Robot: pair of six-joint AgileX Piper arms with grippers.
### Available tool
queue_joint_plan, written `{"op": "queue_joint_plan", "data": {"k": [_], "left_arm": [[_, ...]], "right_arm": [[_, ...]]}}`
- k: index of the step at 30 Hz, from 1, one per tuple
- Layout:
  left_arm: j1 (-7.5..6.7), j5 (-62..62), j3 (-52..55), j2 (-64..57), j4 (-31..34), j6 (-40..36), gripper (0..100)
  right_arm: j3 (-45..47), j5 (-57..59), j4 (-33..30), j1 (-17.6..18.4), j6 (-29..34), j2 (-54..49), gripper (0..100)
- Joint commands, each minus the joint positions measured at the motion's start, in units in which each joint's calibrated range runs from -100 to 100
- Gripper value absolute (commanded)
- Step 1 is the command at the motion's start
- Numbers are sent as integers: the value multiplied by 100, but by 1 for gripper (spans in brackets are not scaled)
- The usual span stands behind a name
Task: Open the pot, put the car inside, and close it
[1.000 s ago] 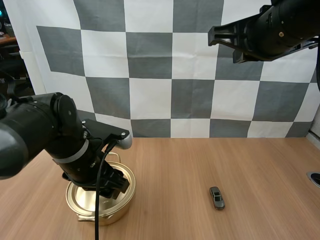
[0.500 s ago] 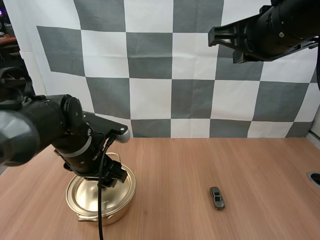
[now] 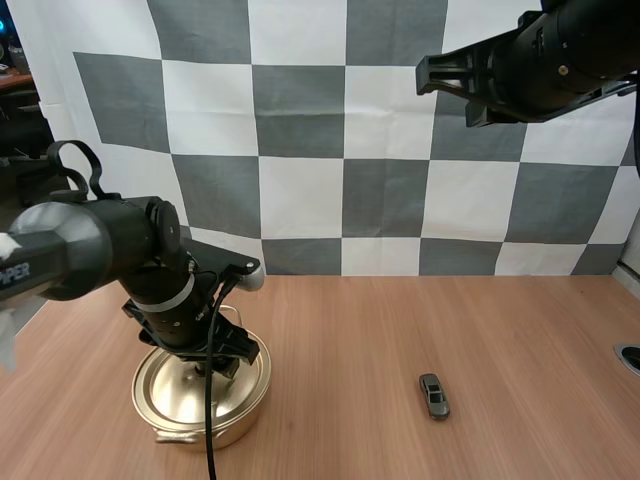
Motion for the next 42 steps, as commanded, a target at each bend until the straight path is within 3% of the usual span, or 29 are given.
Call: {"op": "queue_joint_plan", "data": {"k": [1,18,19,22,23,36,42], "left_arm": [[1,6,6,88,-9,-1,100],[1,-40,6,305,-9,-1,100],[1,0,6,305,-9,-25,83],[1,76,6,305,37,-310,7],[1,88,6,305,53,-344,0],[1,-146,-28,272,115,-334,0],[1,180,-738,25,115,-334,0]], "right_arm": [[-5,5,0,4,3,4,0],[-5,5,0,4,3,4,0],[-5,5,0,4,6,4,0],[-5,5,0,4,6,4,0],[-5,5,10,4,6,4,0],[-5,5,10,4,6,4,0],[-5,5,0,4,6,4,0]]}}
